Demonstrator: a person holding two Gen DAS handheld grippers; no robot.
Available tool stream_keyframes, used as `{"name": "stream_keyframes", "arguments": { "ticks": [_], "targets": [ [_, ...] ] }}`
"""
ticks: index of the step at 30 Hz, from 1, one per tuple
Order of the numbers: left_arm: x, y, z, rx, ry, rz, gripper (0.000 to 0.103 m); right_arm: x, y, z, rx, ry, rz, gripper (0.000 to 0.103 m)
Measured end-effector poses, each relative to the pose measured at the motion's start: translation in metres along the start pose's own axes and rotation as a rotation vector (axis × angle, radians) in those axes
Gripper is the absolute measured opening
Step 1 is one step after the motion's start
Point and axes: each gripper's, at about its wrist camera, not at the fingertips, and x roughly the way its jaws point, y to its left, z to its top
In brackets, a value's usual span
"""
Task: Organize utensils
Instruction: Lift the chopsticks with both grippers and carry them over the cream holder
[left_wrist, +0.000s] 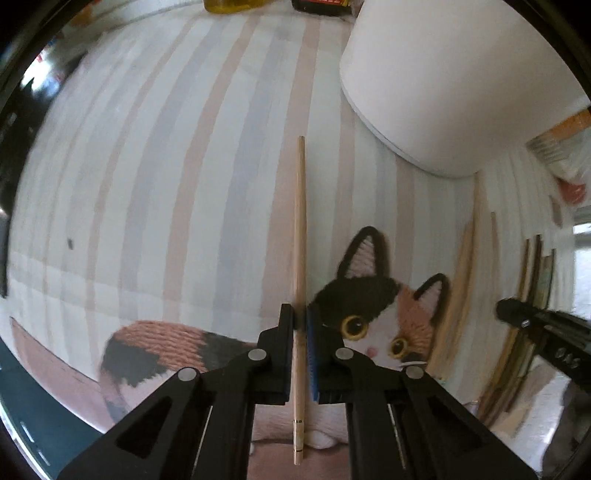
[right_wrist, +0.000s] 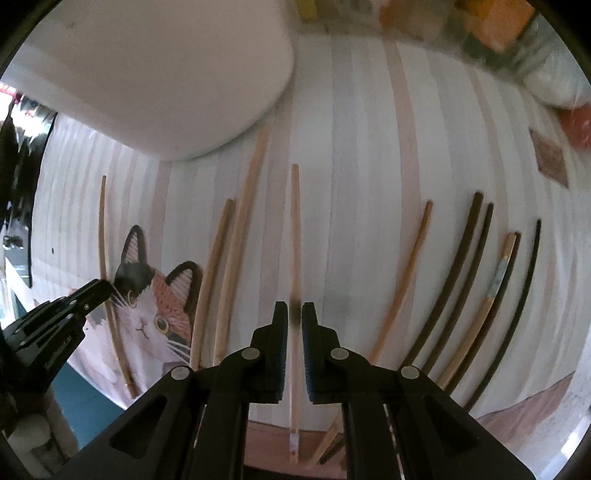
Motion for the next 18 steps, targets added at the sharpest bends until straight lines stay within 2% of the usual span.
{"name": "stream_keyframes", "arguments": {
  "ticks": [1, 2, 5, 7, 9, 11, 12, 15, 18],
  "targets": [
    [0.0, 0.008, 0.001, -0.002, 0.014, -0.011, 0.007, 0.002, -0.002, 0.0, 0.008, 0.014, -0.007, 0.03],
    [0.0, 0.012, 0.001, 0.001, 0.016, -0.018, 0.01, 0.004, -0.003, -0.002, 0.014, 0.031, -0.014, 0.036],
    [0.004, 0.021, -0.005, 0.027, 0.018, -0.012, 0.011, 0.012, -0.008, -0.001, 0.002, 0.043, -0.014, 0.037],
    [0.001, 0.011, -0.006, 0.048, 0.016, 0.021, 0.011, 0.013, -0.002, -0.003, -0.032, 0.039, -0.052, 0.037],
    [-0.004, 0.001, -0.006, 0.068, 0.008, 0.06, 0.009, 0.014, 0.008, -0.002, -0.051, 0.037, -0.095, 0.034],
    [-0.008, -0.003, -0.01, 0.082, -0.006, 0.092, 0.006, 0.013, 0.015, -0.001, -0.075, 0.009, -0.156, 0.013],
    [-0.01, -0.004, -0.011, 0.086, -0.006, 0.099, 0.005, 0.011, 0.02, -0.002, -0.076, -0.009, -0.164, 0.008],
    [-0.018, -0.003, -0.013, 0.083, -0.014, 0.097, 0.005, 0.01, 0.019, -0.005, -0.014, -0.041, -0.07, 0.007],
    [-0.036, -0.03, 0.011, 0.075, -0.032, 0.102, 0.005, 0.002, 0.011, -0.01, -0.002, -0.069, -0.04, 0.007]
  ]
}}
